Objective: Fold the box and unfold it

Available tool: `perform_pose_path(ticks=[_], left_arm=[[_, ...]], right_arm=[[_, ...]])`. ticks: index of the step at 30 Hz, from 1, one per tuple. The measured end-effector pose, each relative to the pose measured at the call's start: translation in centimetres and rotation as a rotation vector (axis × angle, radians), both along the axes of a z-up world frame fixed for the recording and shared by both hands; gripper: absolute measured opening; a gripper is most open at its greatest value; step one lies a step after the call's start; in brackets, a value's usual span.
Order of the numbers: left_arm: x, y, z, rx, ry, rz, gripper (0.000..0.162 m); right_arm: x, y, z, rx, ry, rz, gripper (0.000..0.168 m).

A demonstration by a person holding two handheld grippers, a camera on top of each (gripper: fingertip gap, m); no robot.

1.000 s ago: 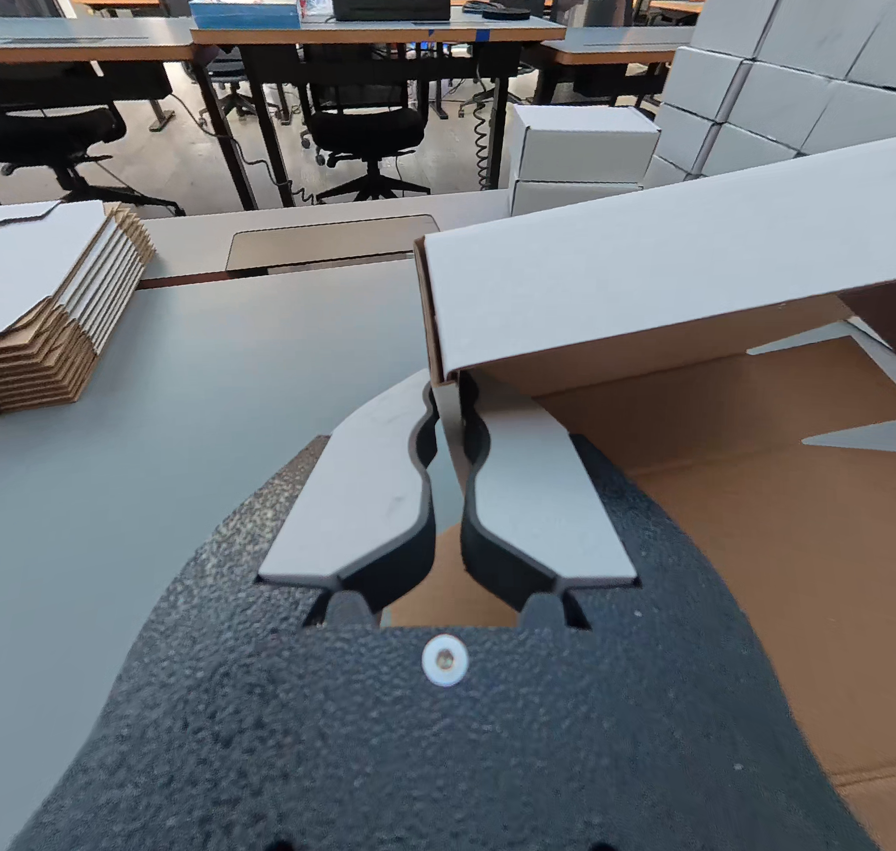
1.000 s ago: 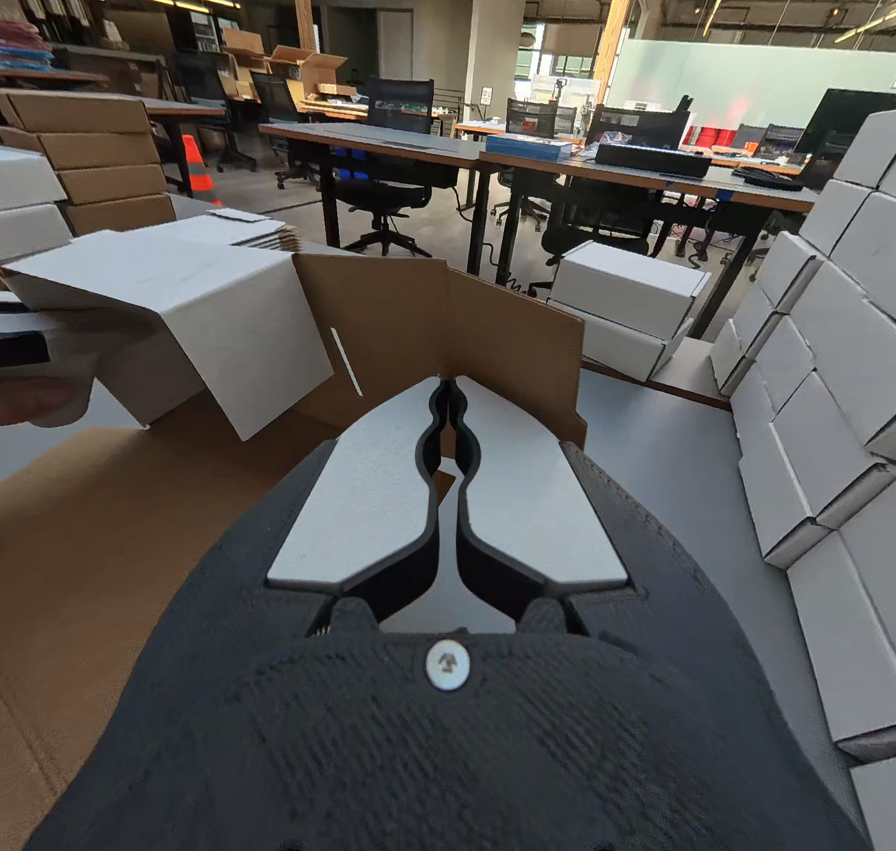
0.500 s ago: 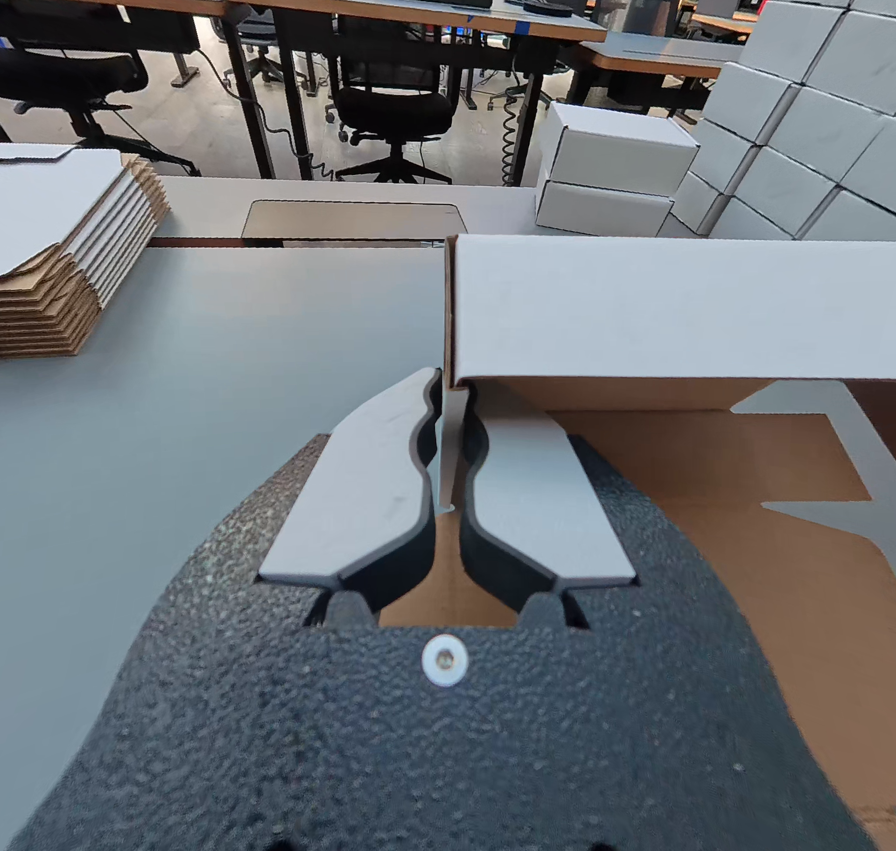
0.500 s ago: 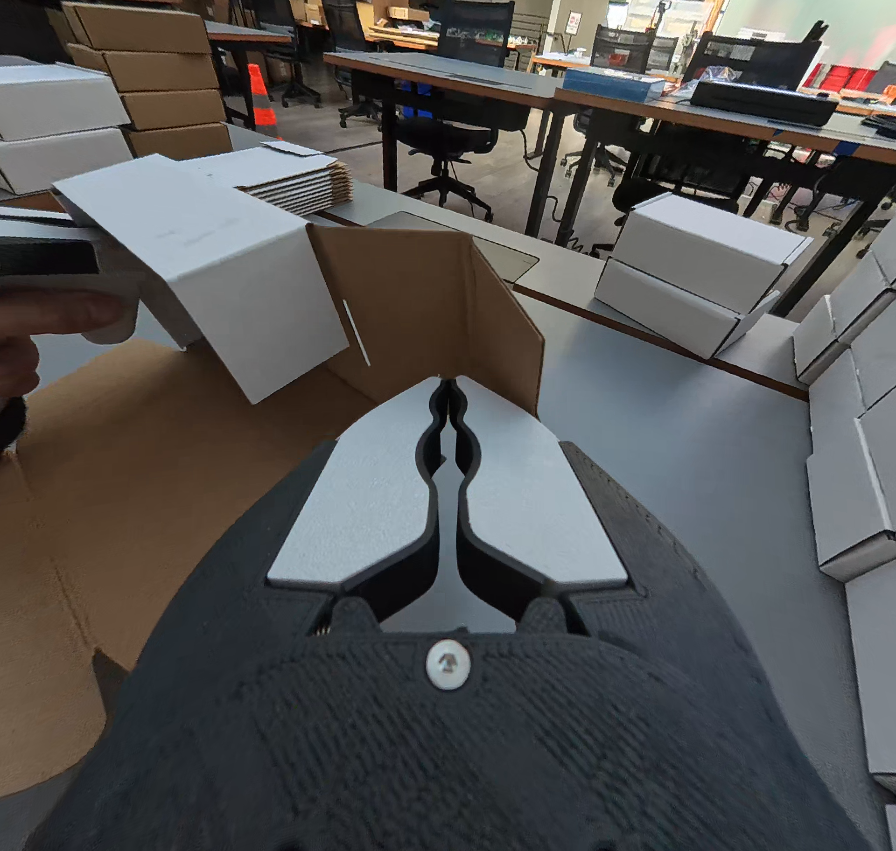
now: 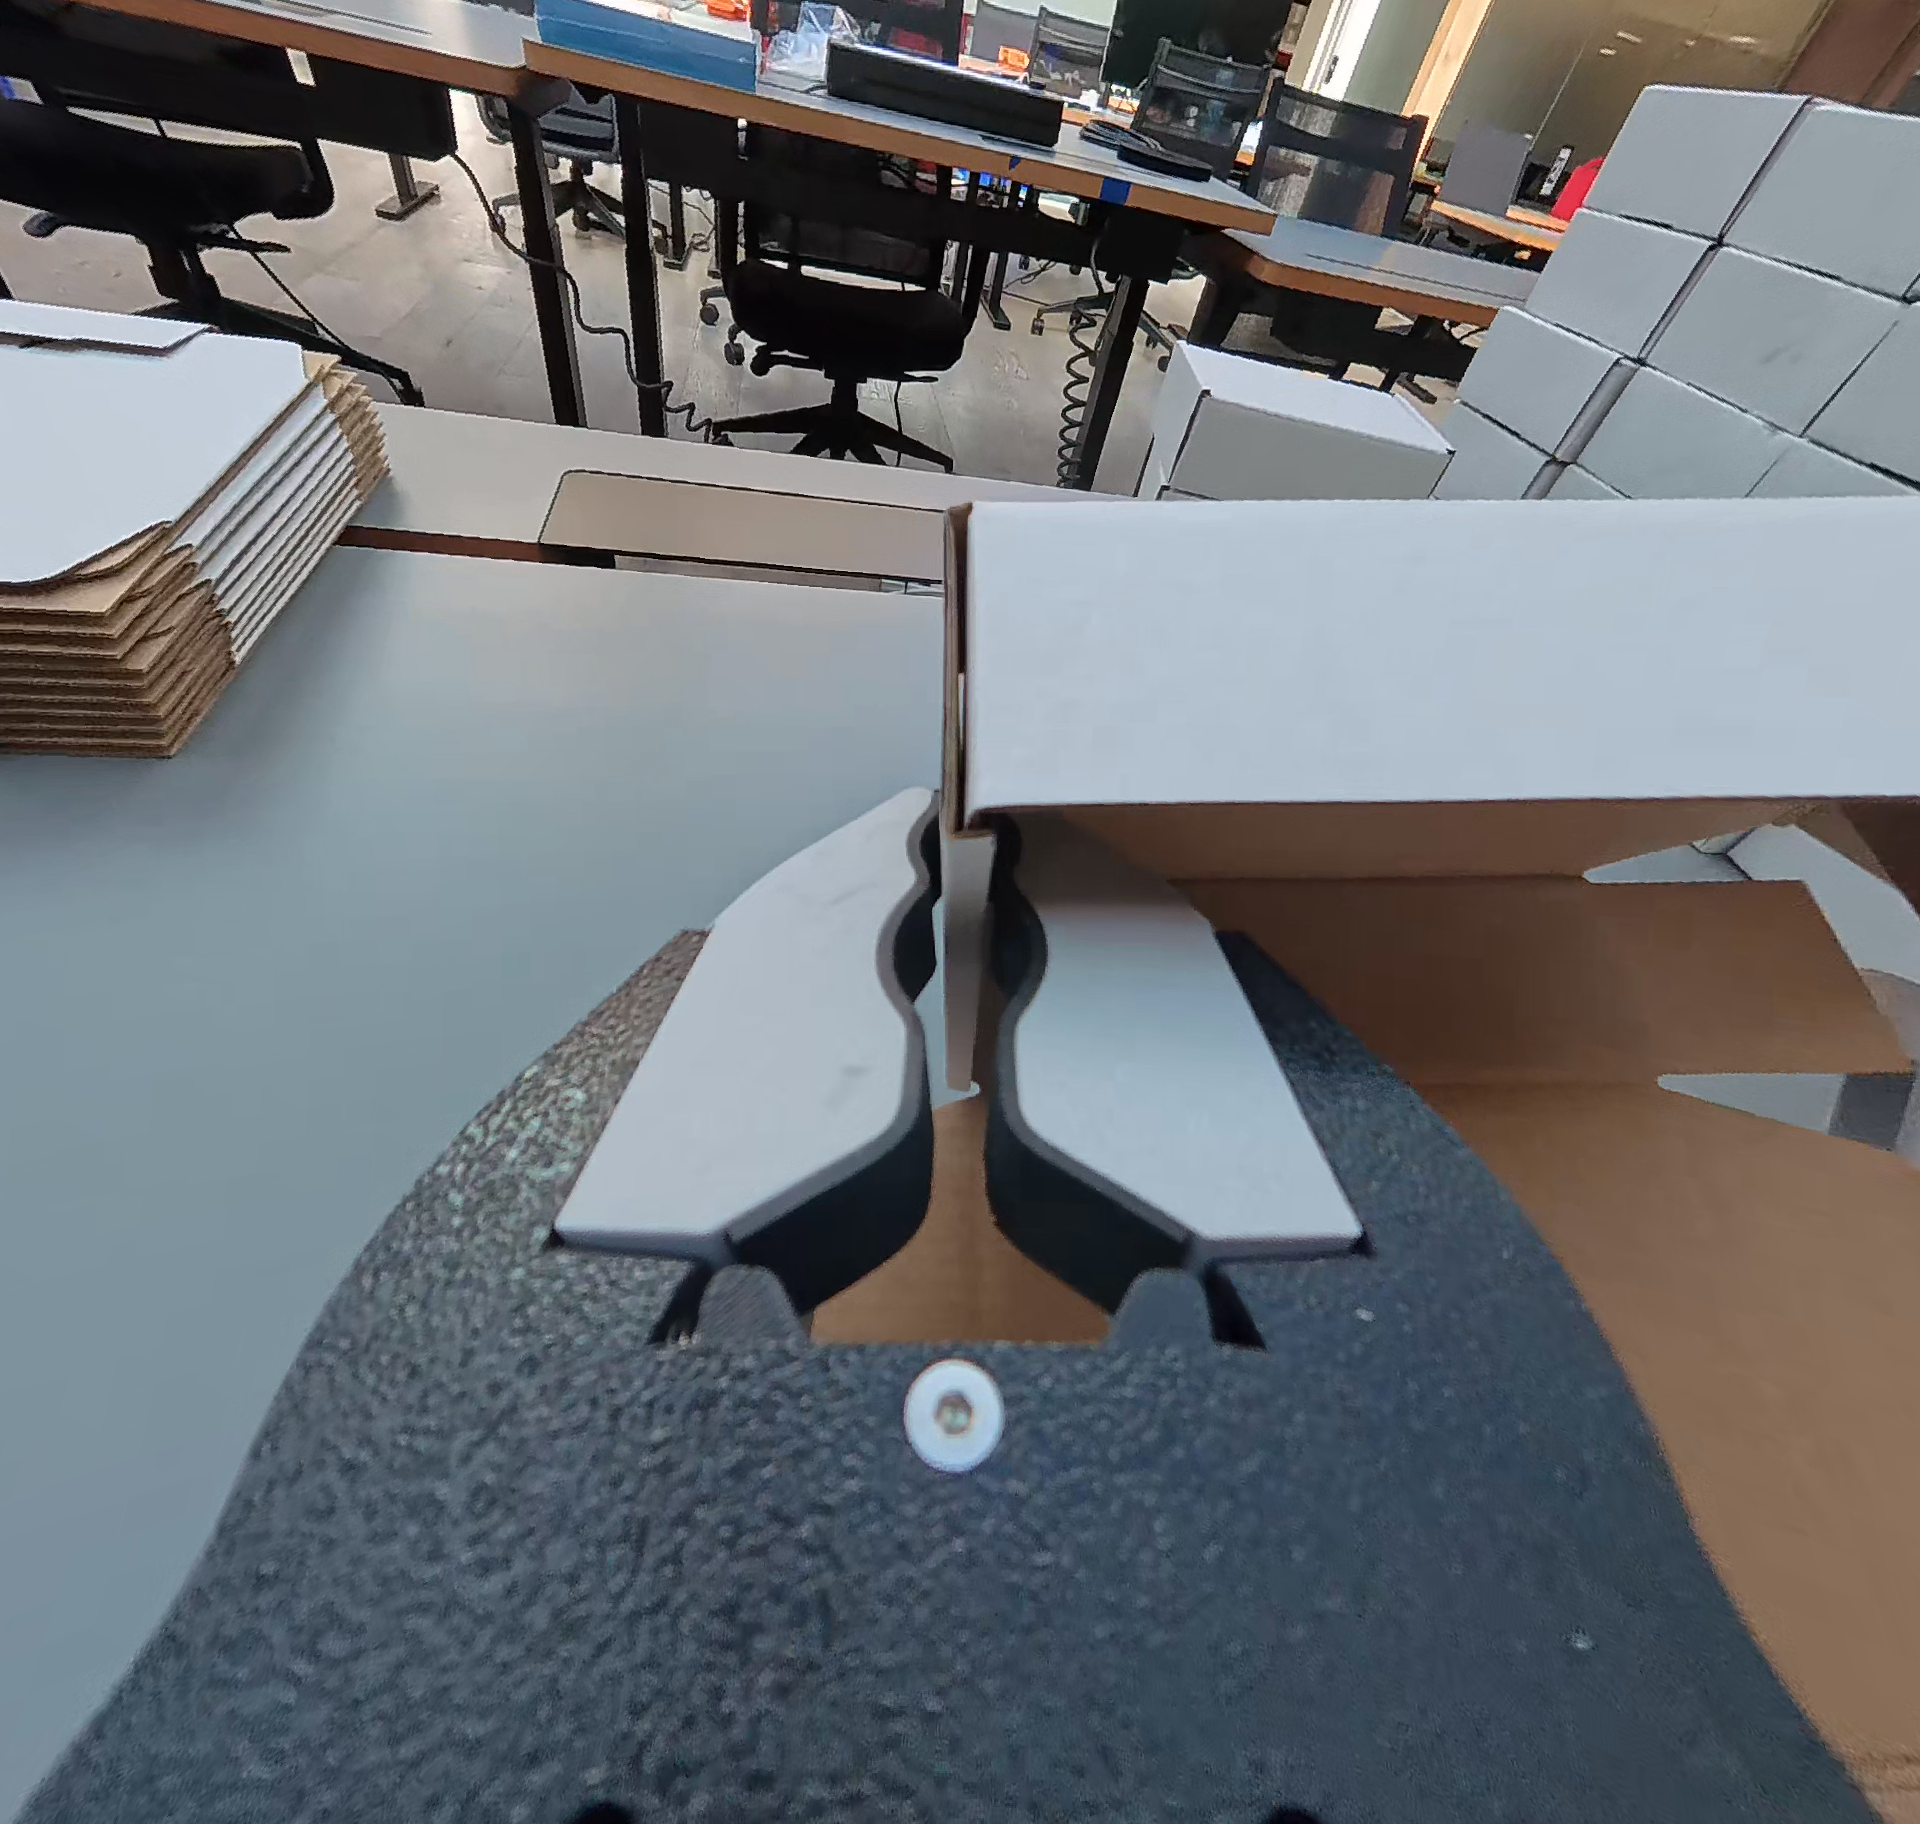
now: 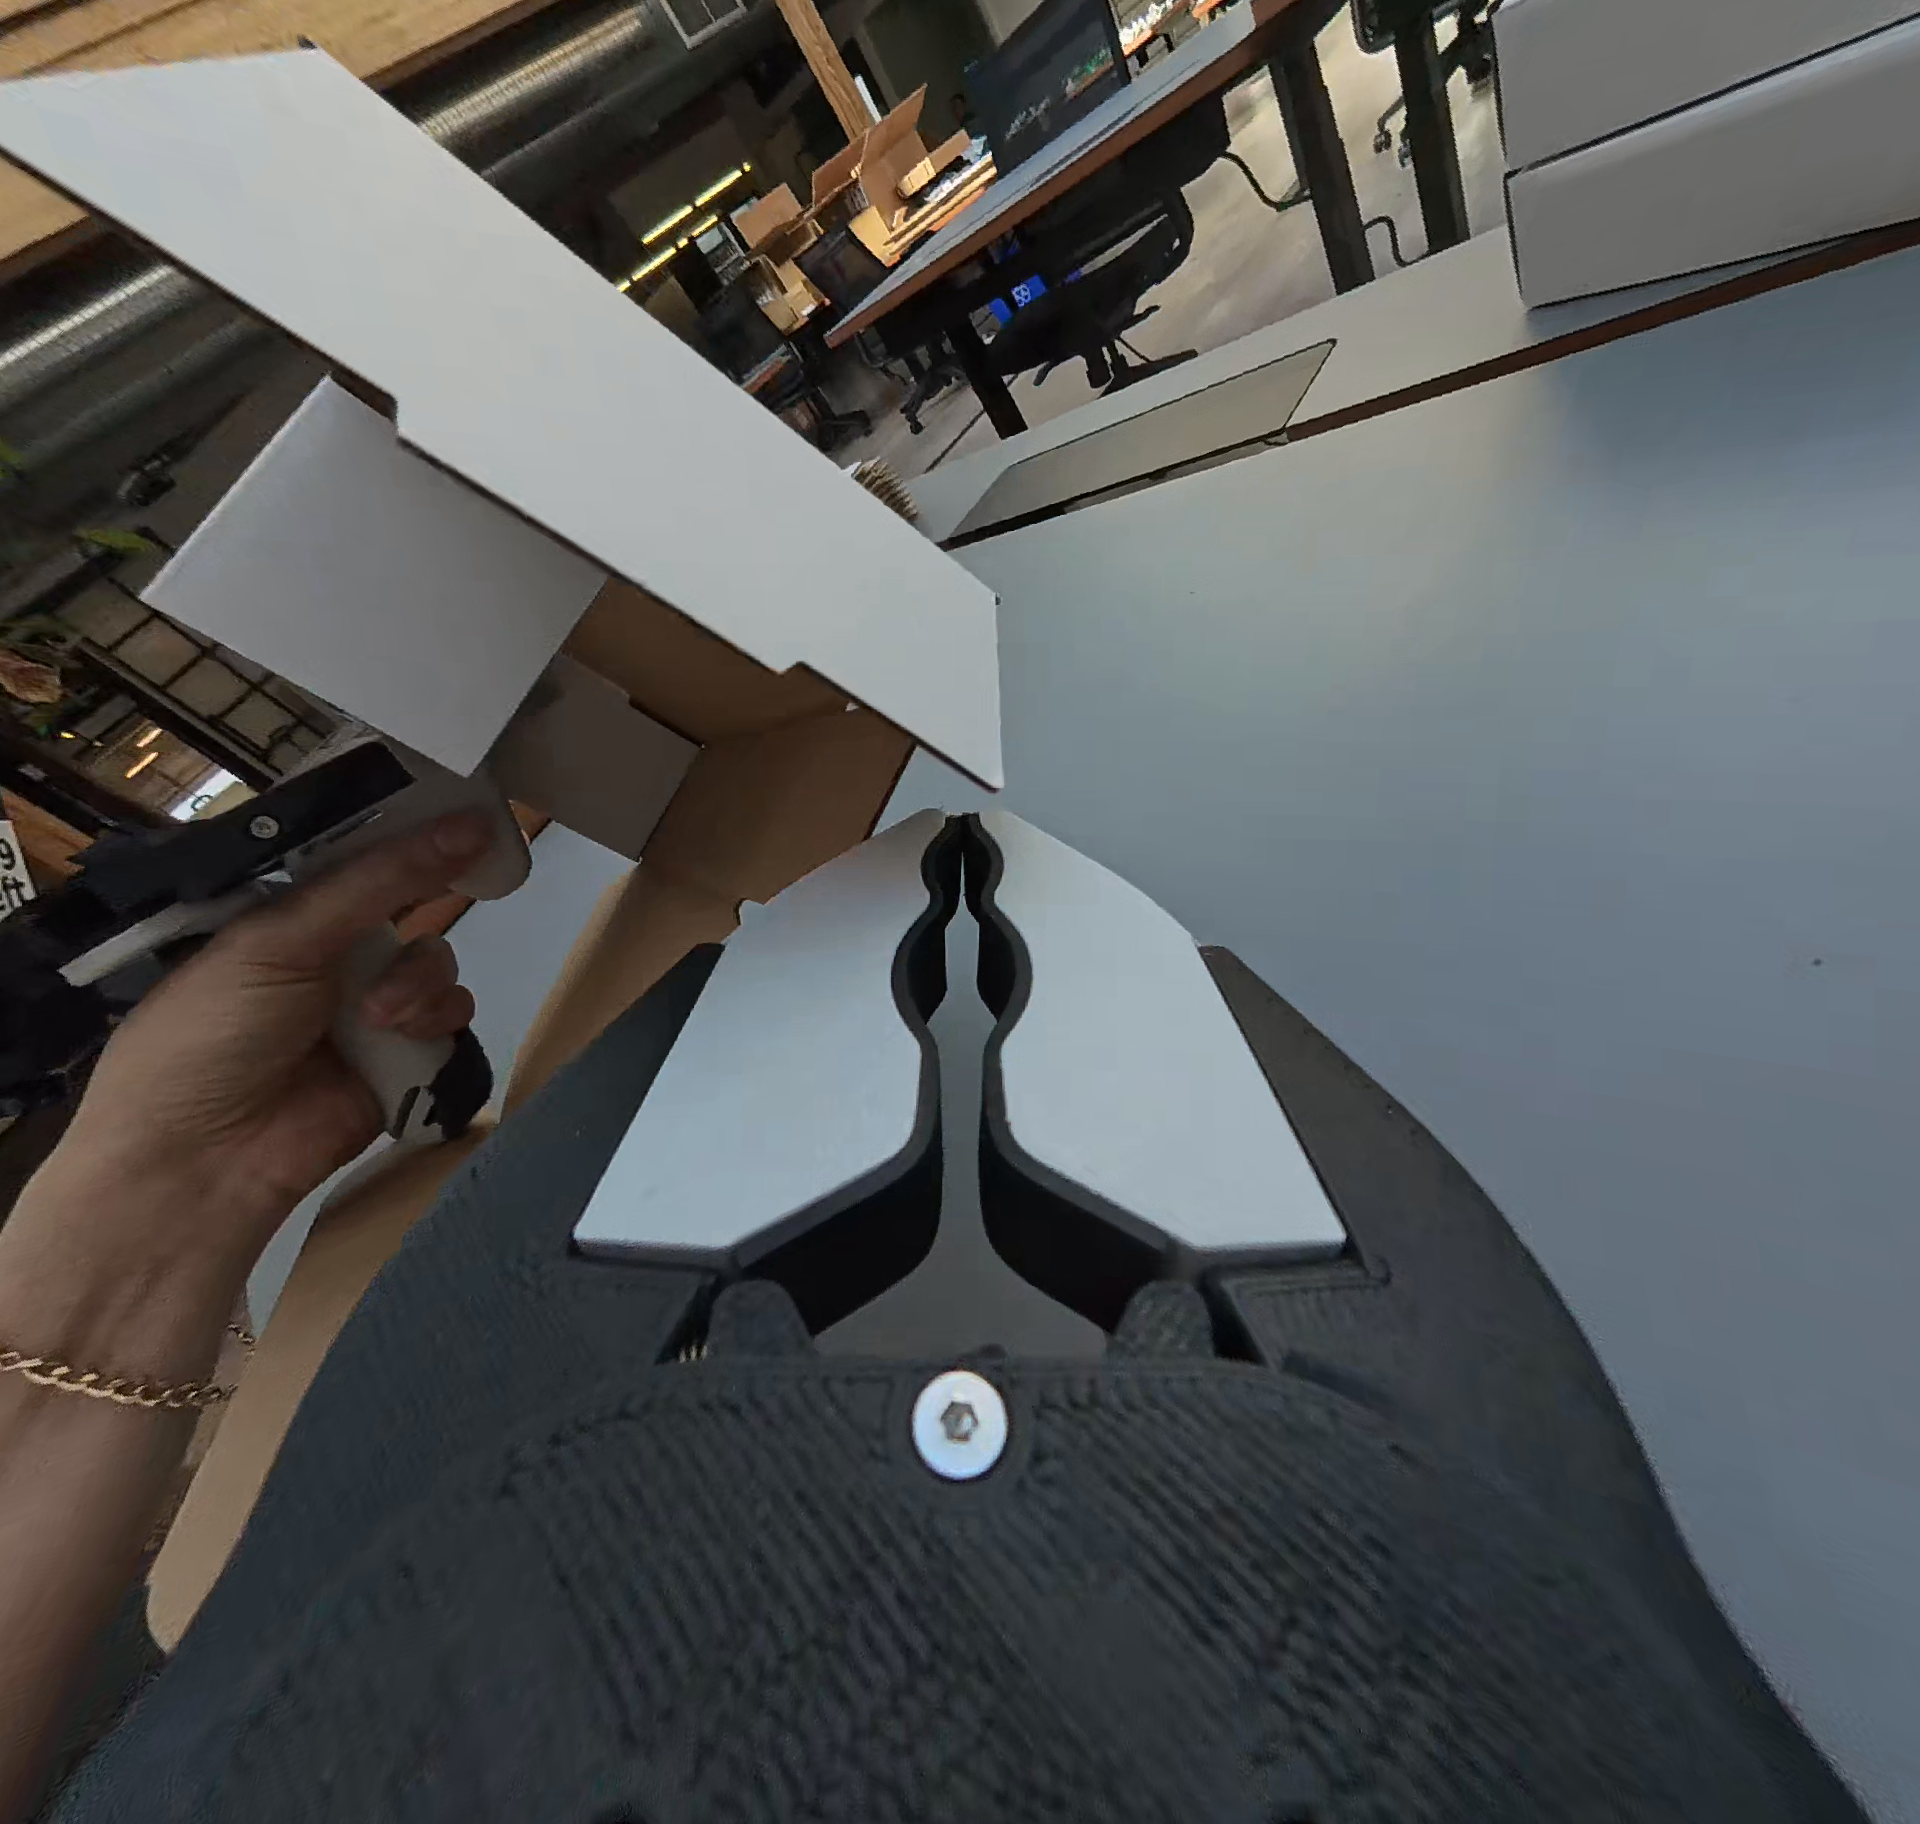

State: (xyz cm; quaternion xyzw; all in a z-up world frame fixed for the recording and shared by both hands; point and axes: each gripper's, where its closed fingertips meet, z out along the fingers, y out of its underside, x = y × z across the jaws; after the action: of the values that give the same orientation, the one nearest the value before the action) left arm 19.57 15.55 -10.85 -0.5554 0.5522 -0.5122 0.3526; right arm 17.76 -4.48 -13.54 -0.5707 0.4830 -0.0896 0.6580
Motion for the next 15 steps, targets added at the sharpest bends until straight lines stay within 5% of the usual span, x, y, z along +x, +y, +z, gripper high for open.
perform_pose_path(ticks=[11, 15], left_arm=[[-0.2, -0.9, 0.3, 0.083, -0.023, -0.006, 0.005], [-0.3, -1.4, 0.2, 0.077, -0.013, 0.006, 0.005]], right_arm=[[-0.8, 0.2, 2.7, -0.136, -0.168, -0.087, 0.0], [-1.0, 0.9, 2.5, -0.356, -0.251, -0.124, 0.0]])
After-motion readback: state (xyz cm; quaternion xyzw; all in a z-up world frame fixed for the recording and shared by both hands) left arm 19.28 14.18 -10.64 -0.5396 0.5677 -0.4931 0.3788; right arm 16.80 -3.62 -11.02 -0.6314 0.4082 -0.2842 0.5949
